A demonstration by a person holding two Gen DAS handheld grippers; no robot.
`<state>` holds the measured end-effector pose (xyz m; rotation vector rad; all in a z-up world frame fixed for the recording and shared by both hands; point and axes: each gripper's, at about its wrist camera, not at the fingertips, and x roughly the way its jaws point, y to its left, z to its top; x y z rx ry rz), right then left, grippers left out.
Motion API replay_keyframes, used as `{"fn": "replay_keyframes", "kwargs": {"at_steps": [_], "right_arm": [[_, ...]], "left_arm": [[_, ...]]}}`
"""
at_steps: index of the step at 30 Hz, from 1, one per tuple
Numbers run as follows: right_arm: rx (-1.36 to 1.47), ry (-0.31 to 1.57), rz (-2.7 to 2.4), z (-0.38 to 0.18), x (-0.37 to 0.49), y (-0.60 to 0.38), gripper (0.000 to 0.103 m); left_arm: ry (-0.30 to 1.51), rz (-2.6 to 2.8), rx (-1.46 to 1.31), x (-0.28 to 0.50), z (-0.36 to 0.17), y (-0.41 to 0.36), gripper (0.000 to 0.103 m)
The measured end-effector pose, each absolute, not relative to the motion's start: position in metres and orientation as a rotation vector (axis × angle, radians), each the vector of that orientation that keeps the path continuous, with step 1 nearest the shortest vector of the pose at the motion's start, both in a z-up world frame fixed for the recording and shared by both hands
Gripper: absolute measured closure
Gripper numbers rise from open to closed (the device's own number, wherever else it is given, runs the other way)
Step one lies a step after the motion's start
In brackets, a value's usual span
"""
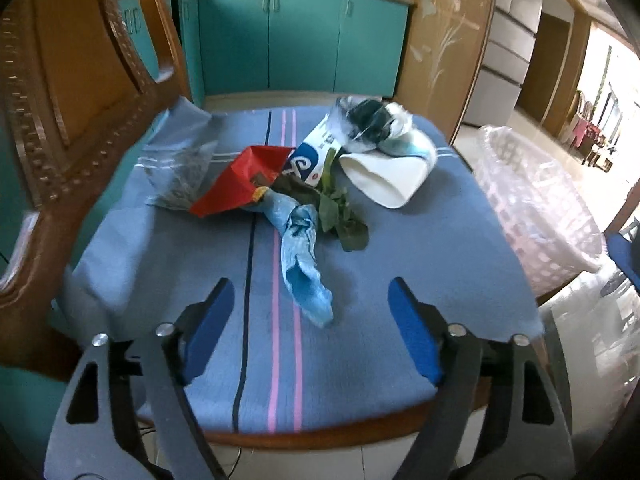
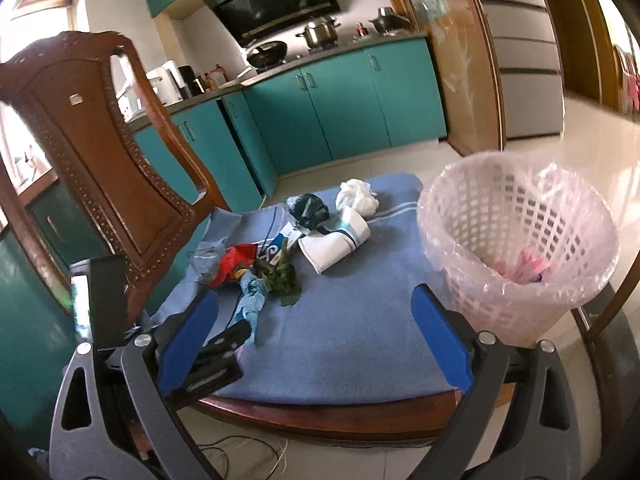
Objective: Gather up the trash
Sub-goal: 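Move both open grippers back toward the remaining items on the seat, then grasp the blue cloth strip with the left gripper while the right gripper grasps the white paper cup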
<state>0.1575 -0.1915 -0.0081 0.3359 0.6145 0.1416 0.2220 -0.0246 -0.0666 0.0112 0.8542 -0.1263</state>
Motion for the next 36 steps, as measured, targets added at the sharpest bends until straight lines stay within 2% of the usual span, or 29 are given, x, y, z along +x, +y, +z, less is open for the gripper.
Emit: {"fn": "replay_keyframes", "kwargs": {"at_steps": [2,4,6,7,8,9,17,21,25,28,29,30,32,33,36], "right_arm": [[0.375,0.631,0.154,-0.012,0.161,-0.195,0.008],[0.414,0.654,0.162,-0.016,0.167,-0.199,0.008],[0.439,0.673,0.164,-0.020,0.174,-0.201,0.008],[0.444,0.677,0.165,-0.021,0.177,-0.202,0.008],[0.452,0.678,0.169,-0.021,0.180,-0.202,0.008],[0.464,0.680,0.173,-0.022,0.185,-0.202,0.008],[0.784,0.821,0.222,-0.062,0.246,-0.216,0.011],[0.925,0.893,0.227,-0.089,0.280,-0.217,0.019],[0.982,0.932,0.210,-0.107,0.308,-0.207,0.025],[0.990,0.932,0.188,-0.116,0.331,-0.199,0.040],[0.988,0.931,0.188,-0.118,0.336,-0.198,0.048],[0.997,0.932,0.190,-0.120,0.340,-0.197,0.060],[1.001,0.929,0.183,-0.123,0.339,-0.200,0.074],[1.003,0.926,0.177,-0.123,0.335,-0.204,0.077],[0.974,0.896,0.190,-0.106,0.315,-0.213,0.078]], "left_arm": [[0.876,-0.120,0.013,0.236,-0.075,-0.027,0.035],[0.929,-0.132,-0.014,0.248,-0.086,-0.027,0.048],[0.984,-0.138,-0.030,0.258,-0.097,-0.027,0.068],[0.968,-0.133,-0.019,0.258,-0.098,-0.026,0.072],[0.980,-0.139,-0.023,0.258,-0.098,-0.025,0.095],[0.988,-0.153,-0.040,0.259,-0.097,-0.024,0.101],[0.763,-0.230,-0.093,0.205,-0.022,0.007,0.101],[0.564,-0.247,-0.120,0.167,0.023,0.031,0.101],[0.442,-0.212,-0.126,0.146,0.039,0.049,0.101],[0.453,-0.226,-0.111,0.148,0.038,0.049,0.101],[0.458,-0.233,-0.106,0.149,0.038,0.049,0.101],[0.457,-0.239,-0.103,0.147,0.037,0.048,0.101],[0.458,-0.249,-0.104,0.145,0.038,0.049,0.101],[0.461,-0.252,-0.101,0.144,0.037,0.050,0.101],[0.476,-0.257,-0.114,0.151,0.037,0.057,0.101]]}}
